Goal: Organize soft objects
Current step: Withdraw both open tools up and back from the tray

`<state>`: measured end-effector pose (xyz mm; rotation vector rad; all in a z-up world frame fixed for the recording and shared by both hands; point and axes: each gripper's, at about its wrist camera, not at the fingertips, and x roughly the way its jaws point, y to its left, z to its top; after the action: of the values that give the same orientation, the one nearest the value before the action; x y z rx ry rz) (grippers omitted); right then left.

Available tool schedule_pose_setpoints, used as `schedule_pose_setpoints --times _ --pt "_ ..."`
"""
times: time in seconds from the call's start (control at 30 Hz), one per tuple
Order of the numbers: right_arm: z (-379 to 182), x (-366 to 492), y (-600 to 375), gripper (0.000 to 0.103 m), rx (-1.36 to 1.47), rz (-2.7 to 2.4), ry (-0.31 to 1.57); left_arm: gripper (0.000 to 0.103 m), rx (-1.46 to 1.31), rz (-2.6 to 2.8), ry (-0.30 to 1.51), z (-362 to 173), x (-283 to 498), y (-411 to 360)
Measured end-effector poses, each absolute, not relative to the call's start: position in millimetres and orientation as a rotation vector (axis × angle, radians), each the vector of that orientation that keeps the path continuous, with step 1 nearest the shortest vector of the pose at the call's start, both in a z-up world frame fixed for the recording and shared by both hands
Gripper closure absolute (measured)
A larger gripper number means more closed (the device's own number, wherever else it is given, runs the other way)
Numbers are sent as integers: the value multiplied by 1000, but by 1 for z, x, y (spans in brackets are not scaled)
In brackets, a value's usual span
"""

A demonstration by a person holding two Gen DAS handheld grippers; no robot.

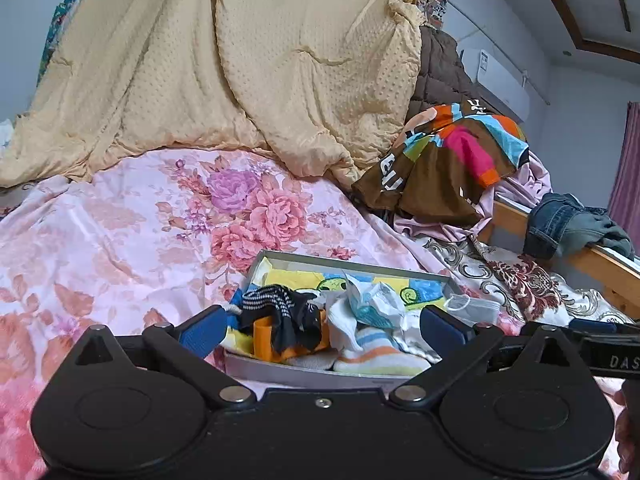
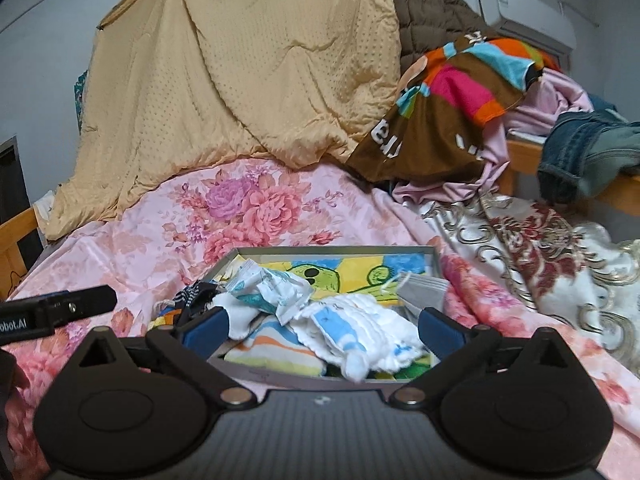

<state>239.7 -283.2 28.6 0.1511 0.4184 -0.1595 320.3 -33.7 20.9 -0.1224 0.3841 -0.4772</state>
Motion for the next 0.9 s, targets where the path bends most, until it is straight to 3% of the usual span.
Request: schedule_pose_setpoints --times 0.43,0.9 --pt "14 166 -254 0 116 -261 372 1 -82 -484 421 1 267 -21" --pt "-7 140 -225 0 55 -300 401 1 -71 -451 482 -23 246 -10"
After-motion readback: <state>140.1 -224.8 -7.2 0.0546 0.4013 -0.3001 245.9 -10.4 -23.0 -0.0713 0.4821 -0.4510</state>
